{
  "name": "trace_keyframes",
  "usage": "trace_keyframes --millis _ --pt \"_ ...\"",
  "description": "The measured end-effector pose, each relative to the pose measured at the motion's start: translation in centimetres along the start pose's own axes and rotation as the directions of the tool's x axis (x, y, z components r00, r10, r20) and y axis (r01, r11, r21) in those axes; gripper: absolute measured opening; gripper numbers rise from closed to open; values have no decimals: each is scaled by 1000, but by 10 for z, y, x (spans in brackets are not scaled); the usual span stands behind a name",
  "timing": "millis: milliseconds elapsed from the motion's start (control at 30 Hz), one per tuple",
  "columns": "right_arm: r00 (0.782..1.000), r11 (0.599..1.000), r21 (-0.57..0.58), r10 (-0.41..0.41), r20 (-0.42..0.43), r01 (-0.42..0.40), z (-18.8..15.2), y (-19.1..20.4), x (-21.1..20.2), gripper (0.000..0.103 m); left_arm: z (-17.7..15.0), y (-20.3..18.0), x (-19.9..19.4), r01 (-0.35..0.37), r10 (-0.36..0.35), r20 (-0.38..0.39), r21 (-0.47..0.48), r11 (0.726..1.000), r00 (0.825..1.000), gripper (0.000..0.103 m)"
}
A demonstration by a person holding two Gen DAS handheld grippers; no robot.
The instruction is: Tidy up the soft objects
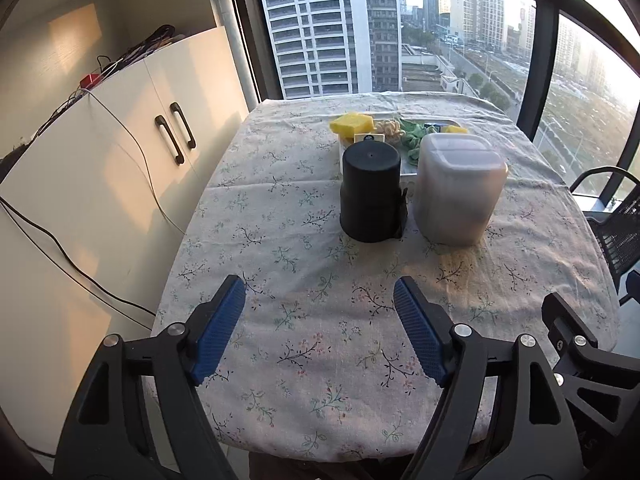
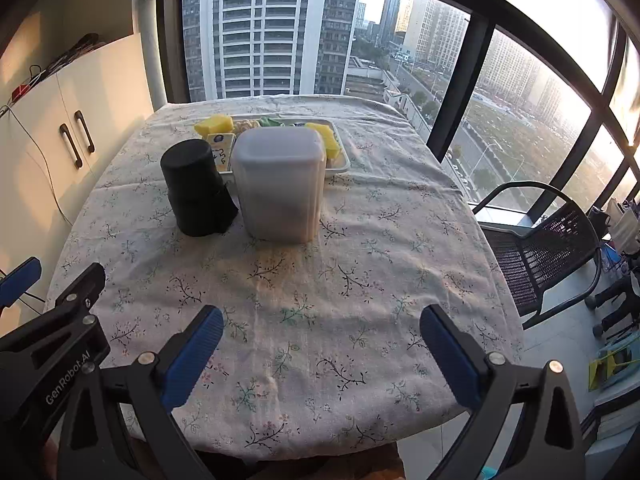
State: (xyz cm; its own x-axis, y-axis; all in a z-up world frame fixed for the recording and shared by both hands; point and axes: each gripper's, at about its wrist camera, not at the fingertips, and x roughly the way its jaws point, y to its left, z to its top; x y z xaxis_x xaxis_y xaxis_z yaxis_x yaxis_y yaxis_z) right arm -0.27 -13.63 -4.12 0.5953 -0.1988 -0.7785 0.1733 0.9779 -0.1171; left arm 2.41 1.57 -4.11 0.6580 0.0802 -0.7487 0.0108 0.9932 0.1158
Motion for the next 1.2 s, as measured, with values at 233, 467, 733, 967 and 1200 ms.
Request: trace_keyframes --millis 233,467,733,967,1200 --pt "999 1000 24 7 44 -8 18 -1 -16 101 19 6 -17 -28 29 27 -28 999 999 79" --pt "1000 1000 7 8 21 -8 22 6 -9 101 21 5 -10 -82 82 7 -10 997 997 79" --pt "1000 1000 2 10 4 -10 23 7 -3 101 19 3 -6 -88 88 -3 -6 996 996 79" --pt "1000 1000 4 11 3 -11 23 7 -2 101 18 2 -5 -83 83 -7 -7 997 997 79" --pt "1000 1000 3 8 8 -8 23 6 -1 101 18 1 -5 -84 84 -5 -11 996 996 79"
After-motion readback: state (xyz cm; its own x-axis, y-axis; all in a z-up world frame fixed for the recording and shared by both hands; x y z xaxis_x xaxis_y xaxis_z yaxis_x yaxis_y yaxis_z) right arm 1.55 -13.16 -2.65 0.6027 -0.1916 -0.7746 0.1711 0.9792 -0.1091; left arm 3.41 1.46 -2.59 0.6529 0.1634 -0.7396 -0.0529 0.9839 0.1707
